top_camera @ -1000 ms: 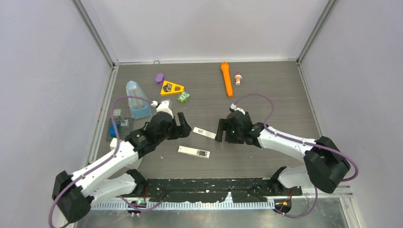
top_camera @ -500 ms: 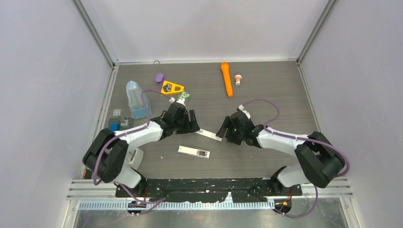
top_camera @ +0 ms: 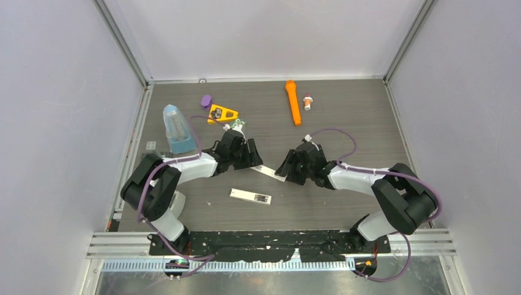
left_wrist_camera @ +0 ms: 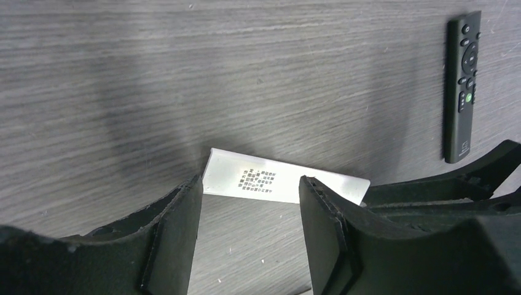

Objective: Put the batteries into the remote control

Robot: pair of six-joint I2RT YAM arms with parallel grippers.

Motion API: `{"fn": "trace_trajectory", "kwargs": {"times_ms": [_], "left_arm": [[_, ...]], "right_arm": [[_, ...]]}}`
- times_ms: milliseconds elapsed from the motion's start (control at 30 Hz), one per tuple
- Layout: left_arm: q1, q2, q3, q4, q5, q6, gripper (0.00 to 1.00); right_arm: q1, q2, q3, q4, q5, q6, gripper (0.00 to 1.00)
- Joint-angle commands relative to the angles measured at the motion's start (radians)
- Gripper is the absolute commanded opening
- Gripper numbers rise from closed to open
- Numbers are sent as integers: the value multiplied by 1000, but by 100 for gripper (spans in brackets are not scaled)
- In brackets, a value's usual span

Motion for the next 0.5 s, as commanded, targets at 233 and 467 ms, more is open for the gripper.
{"fn": "trace_trajectory", "kwargs": {"times_ms": [233, 467], "left_arm": [[-7, -17, -31, 41, 10, 19, 57], [-8, -41, 0, -30, -42, 108, 69]], "right_arm": [[-1, 31, -9, 5, -4, -22, 56], [-1, 13, 25, -112, 92, -72, 60]]}}
